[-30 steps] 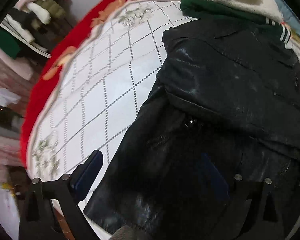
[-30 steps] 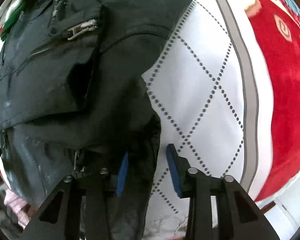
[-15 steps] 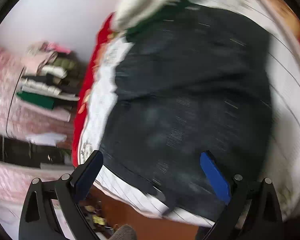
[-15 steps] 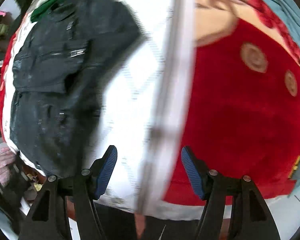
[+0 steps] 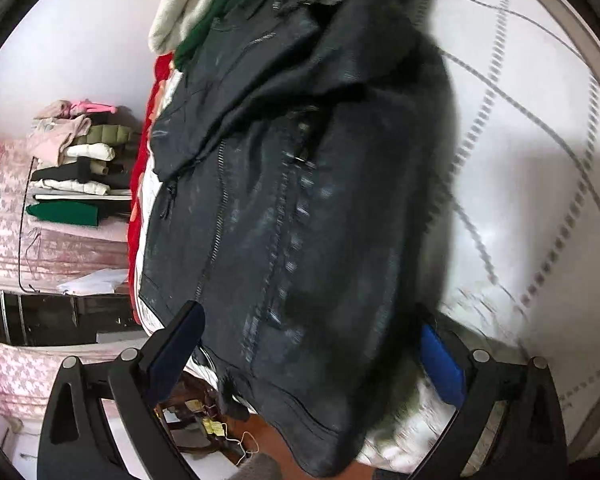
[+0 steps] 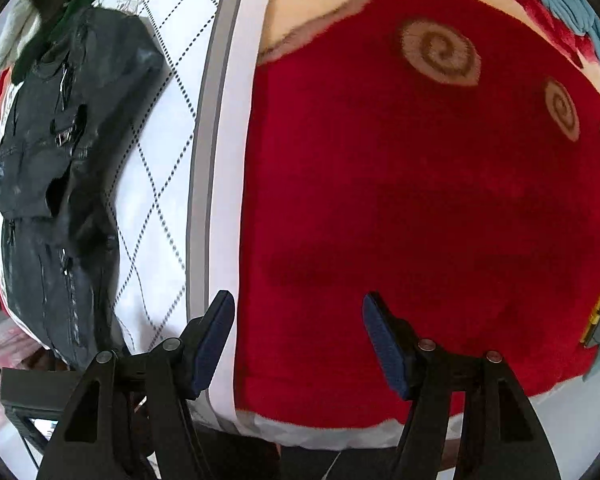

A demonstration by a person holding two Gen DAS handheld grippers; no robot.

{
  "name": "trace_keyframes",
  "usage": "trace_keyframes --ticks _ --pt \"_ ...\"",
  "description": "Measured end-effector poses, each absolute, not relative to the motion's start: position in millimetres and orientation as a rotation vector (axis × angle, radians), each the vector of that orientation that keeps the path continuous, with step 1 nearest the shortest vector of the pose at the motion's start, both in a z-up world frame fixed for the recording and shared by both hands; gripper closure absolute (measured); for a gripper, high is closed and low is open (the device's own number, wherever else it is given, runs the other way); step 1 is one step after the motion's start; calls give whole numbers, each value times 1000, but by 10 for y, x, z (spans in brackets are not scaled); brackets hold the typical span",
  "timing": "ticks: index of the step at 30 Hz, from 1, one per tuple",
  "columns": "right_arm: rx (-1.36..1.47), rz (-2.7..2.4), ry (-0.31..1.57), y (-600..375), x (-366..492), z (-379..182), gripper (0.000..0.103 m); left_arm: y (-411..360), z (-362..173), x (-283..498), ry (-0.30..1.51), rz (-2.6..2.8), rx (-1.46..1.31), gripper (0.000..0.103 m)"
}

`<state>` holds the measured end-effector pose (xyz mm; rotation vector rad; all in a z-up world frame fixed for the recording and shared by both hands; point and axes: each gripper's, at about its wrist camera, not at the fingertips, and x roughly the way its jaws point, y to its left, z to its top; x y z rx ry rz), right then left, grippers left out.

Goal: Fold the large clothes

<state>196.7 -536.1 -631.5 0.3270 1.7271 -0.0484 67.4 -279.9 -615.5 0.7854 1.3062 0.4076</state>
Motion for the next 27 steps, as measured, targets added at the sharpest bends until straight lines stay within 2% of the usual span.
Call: trace_keyframes --ticks 8,9,10,11,12,13,15,16,20,21,23,24,27 --pt "486 90 1630 -5236 2422 -6363 35 -2433 -5897 929 1265 534 699 2" --pt "538 131 1599 -5196 2493 -6355 35 -2419 -5899 940 1265 525 681 7" --pt "572 159 1581 -5169 2535 -6362 34 -2395 -5881 942 1262 504 655 26" --pt "618 198 1557 -5130 2595 -6394 32 -2385 -5859 927 1262 465 614 39" --pt "662 237 1539 -5071 2640 -6446 21 -2396 -5854 914 1267 432 584 65" --pt "701 271 1524 -4968 2668 -6529 15 -2425 -5840 894 1270 398 559 80" --pt "798 348 1510 -4798 2736 -6686 15 -2457 -5800 855 1248 352 554 92" --pt "844 384 1513 -4762 2750 -6729 15 -2479 -5778 828 1236 342 549 95" --pt "980 428 1505 -4410 2824 -6905 15 -2435 -5683 780 1220 301 504 98" --pt "1003 408 1481 -4378 2850 -6909 16 -2414 -5643 776 1214 287 493 98" --pt "1004 372 1468 -4173 2913 -6941 48 -2358 -5557 789 1209 269 471 99" --pt "975 337 1479 -4112 2964 -6984 73 -2339 -5494 782 1197 257 466 99" --pt "987 335 1459 -4085 2964 -6896 83 -2250 -5290 758 1167 229 440 100"
